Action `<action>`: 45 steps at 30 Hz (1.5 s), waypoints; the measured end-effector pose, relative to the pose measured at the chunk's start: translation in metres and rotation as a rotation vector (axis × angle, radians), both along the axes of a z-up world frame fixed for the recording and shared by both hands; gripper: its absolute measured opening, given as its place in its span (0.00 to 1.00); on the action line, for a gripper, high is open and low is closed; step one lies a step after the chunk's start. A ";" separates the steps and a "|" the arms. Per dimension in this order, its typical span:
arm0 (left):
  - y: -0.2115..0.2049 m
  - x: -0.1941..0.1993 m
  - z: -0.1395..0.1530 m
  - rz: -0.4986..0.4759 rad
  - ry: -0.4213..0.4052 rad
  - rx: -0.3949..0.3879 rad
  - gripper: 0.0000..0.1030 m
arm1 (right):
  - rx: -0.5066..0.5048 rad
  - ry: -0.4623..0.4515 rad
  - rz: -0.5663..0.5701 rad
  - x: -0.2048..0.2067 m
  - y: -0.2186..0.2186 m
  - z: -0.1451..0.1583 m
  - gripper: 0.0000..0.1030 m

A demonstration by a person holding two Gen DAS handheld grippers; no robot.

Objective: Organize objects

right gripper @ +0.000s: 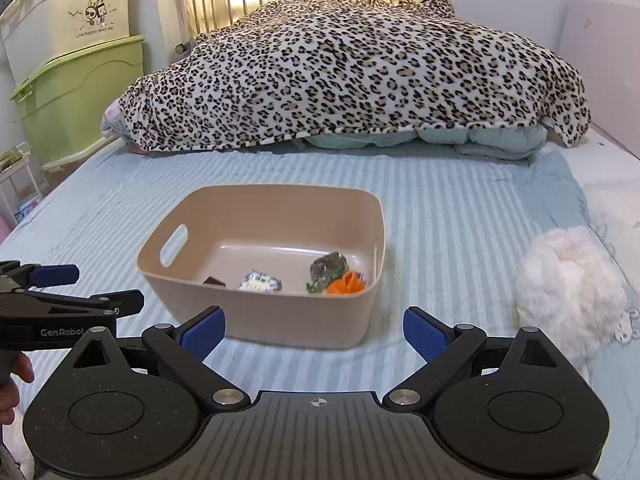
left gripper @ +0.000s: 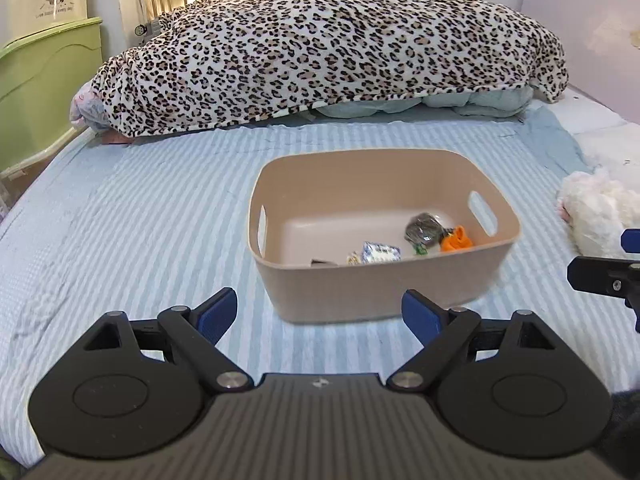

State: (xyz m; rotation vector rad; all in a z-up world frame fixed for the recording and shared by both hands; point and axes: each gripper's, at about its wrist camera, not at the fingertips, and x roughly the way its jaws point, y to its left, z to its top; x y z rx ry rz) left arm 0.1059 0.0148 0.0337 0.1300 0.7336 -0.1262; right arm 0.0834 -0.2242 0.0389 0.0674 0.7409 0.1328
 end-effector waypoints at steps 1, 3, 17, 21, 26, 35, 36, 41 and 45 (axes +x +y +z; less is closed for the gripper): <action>0.000 -0.007 0.001 -0.002 -0.001 -0.001 0.87 | 0.012 0.004 0.000 -0.006 -0.001 0.001 0.94; 0.001 -0.020 0.003 -0.005 -0.006 -0.003 0.87 | 0.025 0.007 -0.003 -0.018 -0.002 0.003 0.95; 0.009 -0.109 0.024 -0.025 -0.044 -0.038 0.87 | 0.066 0.015 0.012 -0.095 -0.008 0.014 0.96; 0.009 -0.128 0.028 -0.019 -0.048 -0.023 0.87 | 0.091 0.019 0.012 -0.115 -0.011 0.020 0.96; 0.008 -0.145 0.032 -0.028 -0.049 -0.026 0.87 | 0.099 0.014 0.013 -0.132 -0.014 0.024 0.96; 0.005 -0.169 0.041 -0.057 -0.064 -0.029 0.87 | 0.094 0.018 0.031 -0.151 -0.011 0.024 0.96; 0.005 -0.171 0.041 -0.058 -0.061 -0.034 0.87 | 0.091 0.017 0.030 -0.153 -0.011 0.025 0.96; -0.001 -0.179 0.043 -0.087 -0.058 -0.035 0.87 | 0.064 0.007 0.033 -0.162 -0.011 0.031 0.96; -0.005 -0.183 0.043 -0.095 -0.049 -0.030 0.87 | 0.064 -0.006 0.048 -0.169 -0.009 0.037 0.96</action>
